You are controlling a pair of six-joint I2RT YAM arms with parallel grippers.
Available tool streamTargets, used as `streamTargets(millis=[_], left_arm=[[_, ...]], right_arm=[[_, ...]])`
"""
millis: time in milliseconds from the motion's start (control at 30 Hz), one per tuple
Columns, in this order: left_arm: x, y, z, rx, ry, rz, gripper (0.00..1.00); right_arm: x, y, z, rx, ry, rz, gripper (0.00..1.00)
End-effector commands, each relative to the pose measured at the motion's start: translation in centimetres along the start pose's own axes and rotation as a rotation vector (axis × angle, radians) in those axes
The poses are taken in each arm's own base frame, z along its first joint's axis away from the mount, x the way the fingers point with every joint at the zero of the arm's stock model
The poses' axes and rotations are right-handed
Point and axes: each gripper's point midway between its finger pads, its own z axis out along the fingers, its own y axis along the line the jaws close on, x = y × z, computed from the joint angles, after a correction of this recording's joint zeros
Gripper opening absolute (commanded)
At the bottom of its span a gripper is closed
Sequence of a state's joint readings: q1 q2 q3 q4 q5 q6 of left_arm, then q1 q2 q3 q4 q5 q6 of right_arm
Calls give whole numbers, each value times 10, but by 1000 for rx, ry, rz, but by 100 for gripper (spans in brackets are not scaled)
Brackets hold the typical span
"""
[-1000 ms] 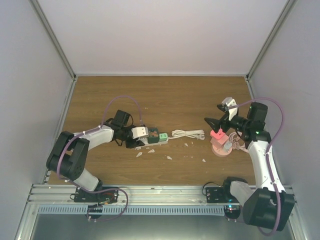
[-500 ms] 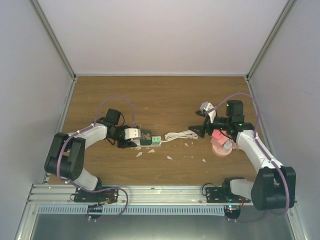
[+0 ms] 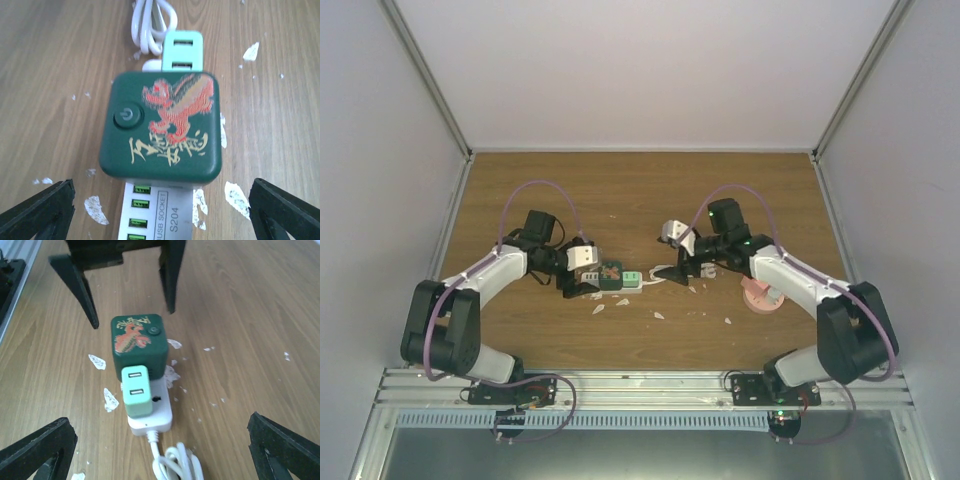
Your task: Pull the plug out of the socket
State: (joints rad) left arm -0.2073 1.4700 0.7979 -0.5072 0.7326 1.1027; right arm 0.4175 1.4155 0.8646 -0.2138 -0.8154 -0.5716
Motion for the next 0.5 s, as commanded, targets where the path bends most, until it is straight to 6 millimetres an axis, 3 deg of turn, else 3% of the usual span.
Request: streamTargets(millis=[0, 233, 467], left_arm=[[-27, 1, -14, -23, -104, -11, 95], [-32, 0, -14, -11, -134, -47, 95], [-33, -3, -11, 5, -154, -76, 94]], right_arm=[[-8, 5, 28, -10, 18, -118, 93], [-1, 24, 67, -81, 55, -186, 85], [8, 36, 94, -126, 73, -199, 66]])
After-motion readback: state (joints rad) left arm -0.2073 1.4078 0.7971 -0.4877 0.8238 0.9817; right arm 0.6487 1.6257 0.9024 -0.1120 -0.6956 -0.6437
